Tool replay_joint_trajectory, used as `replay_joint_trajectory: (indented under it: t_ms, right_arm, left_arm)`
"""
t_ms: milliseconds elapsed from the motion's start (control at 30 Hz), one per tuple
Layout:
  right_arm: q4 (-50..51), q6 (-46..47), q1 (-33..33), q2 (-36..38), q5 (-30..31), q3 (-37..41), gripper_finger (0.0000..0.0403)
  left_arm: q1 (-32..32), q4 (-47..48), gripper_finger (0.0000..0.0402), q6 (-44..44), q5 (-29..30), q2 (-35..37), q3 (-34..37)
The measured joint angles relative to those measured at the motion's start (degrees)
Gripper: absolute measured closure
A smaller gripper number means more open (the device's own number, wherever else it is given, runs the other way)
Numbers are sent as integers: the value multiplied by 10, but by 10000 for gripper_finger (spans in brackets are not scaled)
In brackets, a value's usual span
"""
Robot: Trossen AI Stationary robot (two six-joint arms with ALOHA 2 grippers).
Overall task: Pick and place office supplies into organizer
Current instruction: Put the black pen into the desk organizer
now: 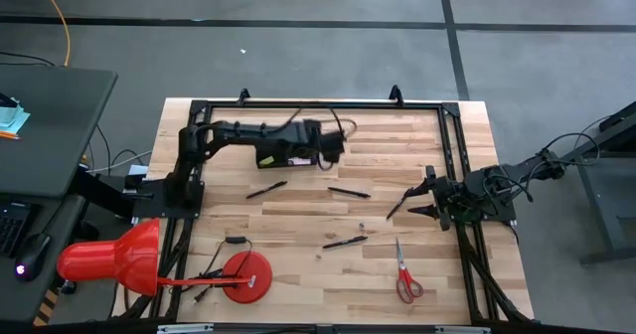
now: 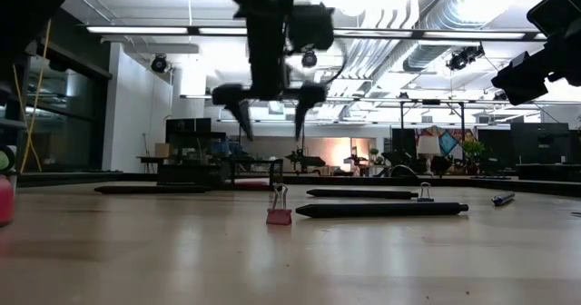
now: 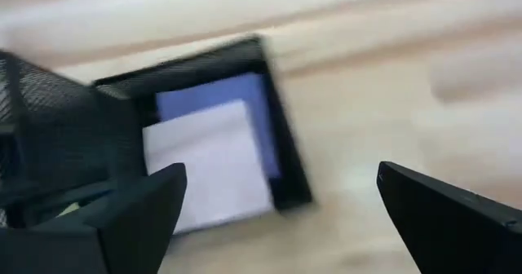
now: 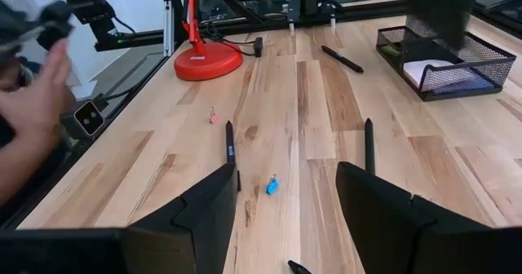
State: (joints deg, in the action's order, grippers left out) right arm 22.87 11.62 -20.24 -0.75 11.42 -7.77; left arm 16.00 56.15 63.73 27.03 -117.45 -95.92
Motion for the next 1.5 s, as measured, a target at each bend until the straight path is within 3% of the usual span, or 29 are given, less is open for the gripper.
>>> replay_joint_trajectory:
  t_ms: [200,333,533,733,933,1033,1333,1500]
  right_arm:
    - [0,1,0,0,0,0,196]
    - [0,1,0,0,0,0,197]
    - [0,1,0,0,0,0,197]
    - [0,0,0,0,0,0,196]
    - [0,0,0,0,0,0,197]
    - [0,0,0,0,0,0,196]
    - [0,0,0,0,1,0,197]
    - [0,1,0,0,2,0,197]
  left_arm:
    - [-82,-15,12,-196,38,9,-1]
    - [-120,0,16,-277,40,9,-1]
    - [-176,-16,38,-359,16,9,5]
    - [-251,-139,41,-402,57,10,36]
    - [-273,-453,41,-441,-23,81,227]
    - [-283,-534,41,-469,-33,140,327]
    - [-283,-500,41,-315,22,387,578]
    - [-284,-476,41,-295,76,437,658]
